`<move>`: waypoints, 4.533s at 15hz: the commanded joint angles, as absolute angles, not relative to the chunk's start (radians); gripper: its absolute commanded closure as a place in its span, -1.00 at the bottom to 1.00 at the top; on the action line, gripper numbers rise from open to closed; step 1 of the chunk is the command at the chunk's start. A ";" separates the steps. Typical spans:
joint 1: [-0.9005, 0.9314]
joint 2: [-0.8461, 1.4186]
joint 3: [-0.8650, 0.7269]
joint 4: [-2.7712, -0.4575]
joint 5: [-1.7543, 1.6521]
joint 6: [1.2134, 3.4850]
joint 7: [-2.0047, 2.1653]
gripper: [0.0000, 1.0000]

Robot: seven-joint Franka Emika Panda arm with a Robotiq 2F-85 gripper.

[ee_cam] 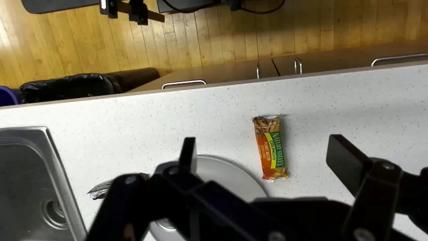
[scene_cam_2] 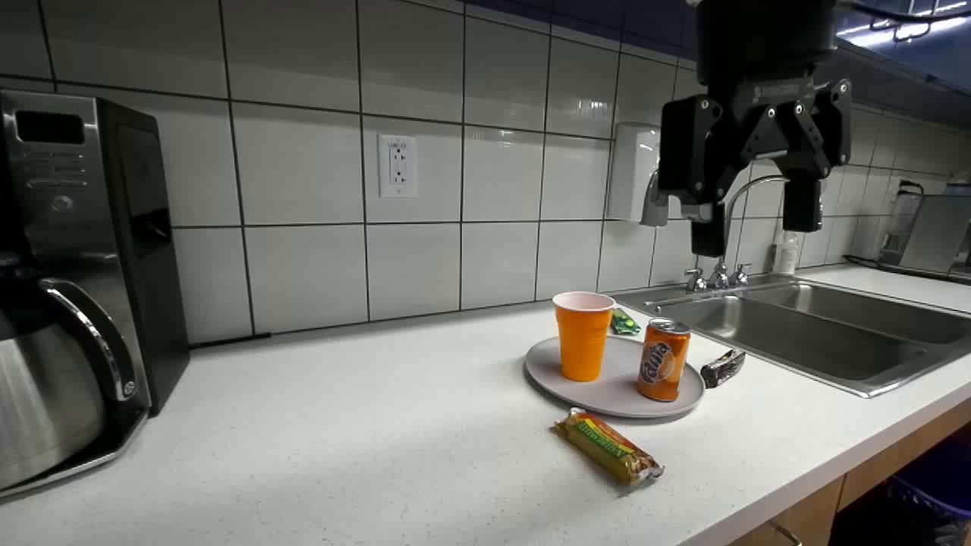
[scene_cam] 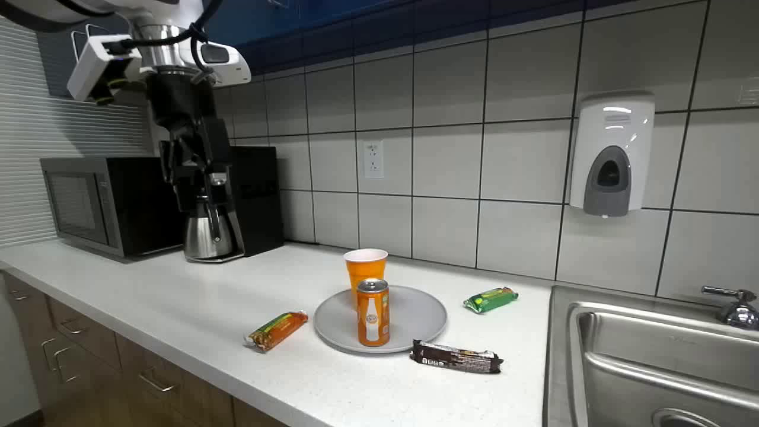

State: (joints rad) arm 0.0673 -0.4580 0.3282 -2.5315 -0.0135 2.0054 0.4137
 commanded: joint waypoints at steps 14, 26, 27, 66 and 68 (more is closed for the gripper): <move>0.069 -0.465 0.307 -2.543 -0.036 2.034 0.510 -1.00; 0.051 -0.465 0.226 -2.589 -0.036 2.157 0.495 -1.00; 0.049 -0.462 0.218 -2.590 -0.036 2.163 0.488 -1.00; -0.035 -0.033 0.062 -2.471 -0.201 2.546 0.447 -1.00; -0.037 -0.008 0.052 -2.448 -0.214 2.535 0.446 -1.00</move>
